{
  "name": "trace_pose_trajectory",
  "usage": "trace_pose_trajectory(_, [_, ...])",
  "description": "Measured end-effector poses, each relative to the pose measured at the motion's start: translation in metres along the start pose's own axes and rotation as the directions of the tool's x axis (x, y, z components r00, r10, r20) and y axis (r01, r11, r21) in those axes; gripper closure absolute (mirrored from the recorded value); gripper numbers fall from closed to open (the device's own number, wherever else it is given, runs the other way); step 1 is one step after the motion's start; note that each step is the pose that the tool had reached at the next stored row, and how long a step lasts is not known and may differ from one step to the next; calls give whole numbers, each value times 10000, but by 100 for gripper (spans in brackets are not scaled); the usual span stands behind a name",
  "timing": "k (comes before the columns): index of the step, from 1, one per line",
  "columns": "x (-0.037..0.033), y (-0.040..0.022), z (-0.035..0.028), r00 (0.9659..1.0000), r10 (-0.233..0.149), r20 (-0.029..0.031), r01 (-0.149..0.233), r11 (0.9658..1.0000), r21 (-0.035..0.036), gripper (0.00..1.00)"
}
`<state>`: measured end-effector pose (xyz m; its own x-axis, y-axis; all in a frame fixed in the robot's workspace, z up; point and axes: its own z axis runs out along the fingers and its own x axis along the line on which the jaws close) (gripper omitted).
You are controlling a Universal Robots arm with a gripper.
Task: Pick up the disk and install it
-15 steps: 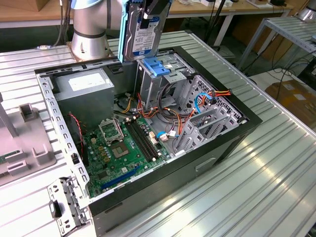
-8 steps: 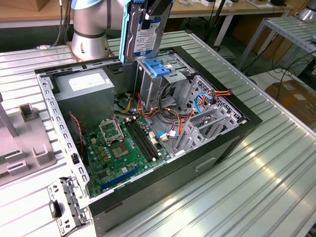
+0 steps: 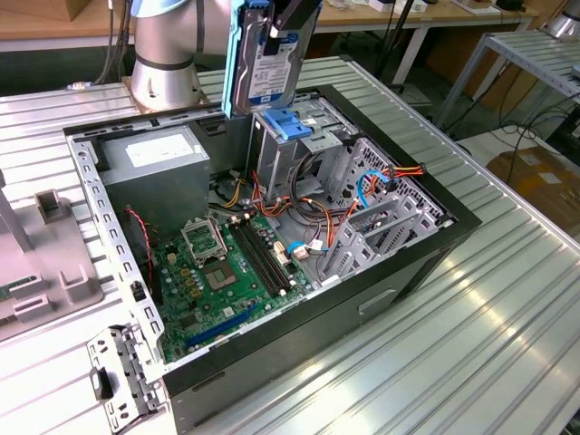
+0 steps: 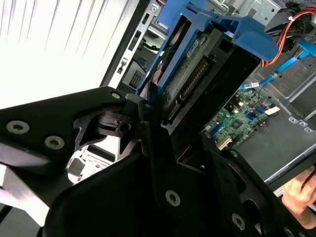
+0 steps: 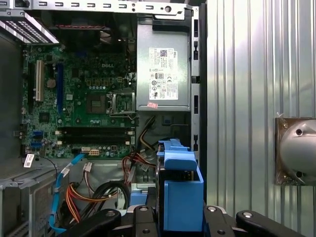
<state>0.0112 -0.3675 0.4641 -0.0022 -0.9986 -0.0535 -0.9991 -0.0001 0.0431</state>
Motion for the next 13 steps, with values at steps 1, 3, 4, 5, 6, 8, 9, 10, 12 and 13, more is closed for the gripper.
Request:
trace_pose_trajectory(1, [4,-3,0,10000,0,-1,0,10000,0,64])
trace_pose_trajectory(3, [12,-8,0,10000,0,0,0,10000,0,64])
trace_pose_trajectory(4, [16,-10,-1,10000,1,-1,-1,10000,0,64])
trace_pose_trajectory(5, [21,-14,-1,10000,0,0,0,10000,0,64])
trace_pose_trajectory(6, [25,-16,-2,10000,0,-2,0,10000,0,64])
trace_pose_trajectory(8, [35,-22,-2,10000,0,0,0,10000,0,64])
trace_pose_trajectory(9, [38,-24,-2,10000,0,-1,0,10000,0,64])
trace_pose_trajectory(10, [44,-28,-2,10000,0,0,0,10000,0,64])
trace_pose_trajectory(12, [51,-33,-2,10000,0,0,0,10000,0,64])
trace_pose_trajectory(13, [57,-37,-2,10000,0,0,0,10000,0,64])
